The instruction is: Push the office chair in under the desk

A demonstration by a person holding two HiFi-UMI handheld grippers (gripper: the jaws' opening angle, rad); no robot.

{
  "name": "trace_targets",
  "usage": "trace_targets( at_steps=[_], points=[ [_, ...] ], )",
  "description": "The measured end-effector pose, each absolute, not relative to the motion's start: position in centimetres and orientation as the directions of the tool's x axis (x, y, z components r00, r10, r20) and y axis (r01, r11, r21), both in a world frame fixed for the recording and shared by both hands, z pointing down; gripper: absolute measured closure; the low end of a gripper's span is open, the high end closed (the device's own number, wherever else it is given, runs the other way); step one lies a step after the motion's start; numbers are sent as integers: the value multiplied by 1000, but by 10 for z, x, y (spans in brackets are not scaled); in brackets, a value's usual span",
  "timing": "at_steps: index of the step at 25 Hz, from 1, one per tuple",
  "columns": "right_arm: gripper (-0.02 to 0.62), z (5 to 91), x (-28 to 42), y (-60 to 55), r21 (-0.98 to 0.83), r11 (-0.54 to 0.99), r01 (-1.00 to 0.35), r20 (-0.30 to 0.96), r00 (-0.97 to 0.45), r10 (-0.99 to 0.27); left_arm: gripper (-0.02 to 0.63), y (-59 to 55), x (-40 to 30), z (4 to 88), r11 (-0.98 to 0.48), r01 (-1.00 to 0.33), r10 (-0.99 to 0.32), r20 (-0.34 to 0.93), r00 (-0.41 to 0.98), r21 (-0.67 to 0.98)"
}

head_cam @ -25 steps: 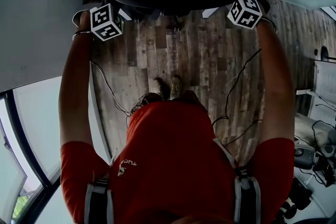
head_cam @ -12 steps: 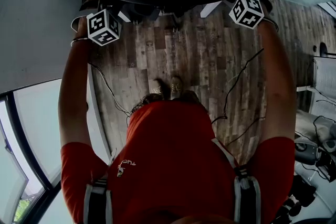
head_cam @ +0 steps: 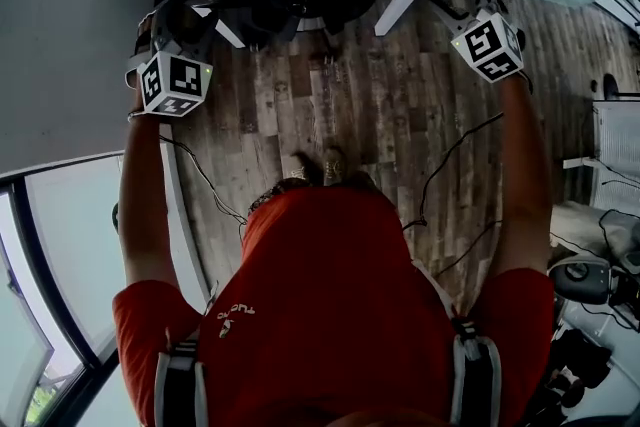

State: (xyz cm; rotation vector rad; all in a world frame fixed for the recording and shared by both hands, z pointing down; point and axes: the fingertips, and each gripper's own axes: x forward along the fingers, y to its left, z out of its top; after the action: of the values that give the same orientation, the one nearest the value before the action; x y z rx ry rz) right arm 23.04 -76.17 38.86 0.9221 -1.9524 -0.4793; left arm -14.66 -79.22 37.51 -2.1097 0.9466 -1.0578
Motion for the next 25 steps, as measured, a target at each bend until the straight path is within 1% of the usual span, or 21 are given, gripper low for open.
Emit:
trace_targets(
  at_steps=[2, 5, 7, 9, 12, 16, 17, 21, 25],
  points=[
    [353, 374, 218, -747, 609, 605, -513, 478, -372, -796, 370, -776, -138, 357, -564, -431, -805, 351, 479, -705],
    [354, 352, 191, -722, 500, 554, -666, 322, -451, -833, 370, -747, -117, 332, -585, -574, -788, 237, 568, -573],
    [368, 340, 173, -705, 398, 529, -750, 214, -485, -848, 371, -727, -100, 319, -614, -626, -766, 170, 620, -480],
    [397, 330, 157, -688, 305, 516, -800, 125, -504, -855, 381, -708, -84, 312, -645, -650, -741, 120, 661, -402],
    [438, 318, 129, -668, 206, 521, -828, 26, -528, -849, 413, -687, -70, 307, -672, -674, -722, 72, 688, -306],
    [491, 304, 91, -653, 155, 544, -825, -62, -558, -828, 505, -670, -59, 301, -693, -700, -711, 5, 703, -174],
    [504, 302, 83, -650, 145, 548, -824, -81, -562, -823, 519, -667, -55, 299, -696, -703, -709, -10, 705, -149],
    [557, 298, 58, -639, 99, 561, -822, -137, -569, -811, 580, -656, -45, 295, -701, -706, -706, -42, 707, -103],
    [569, 299, 37, -631, 77, 585, -807, -160, -589, -792, 597, -647, -38, 297, -719, -690, -687, -58, 724, -89]
  ],
)
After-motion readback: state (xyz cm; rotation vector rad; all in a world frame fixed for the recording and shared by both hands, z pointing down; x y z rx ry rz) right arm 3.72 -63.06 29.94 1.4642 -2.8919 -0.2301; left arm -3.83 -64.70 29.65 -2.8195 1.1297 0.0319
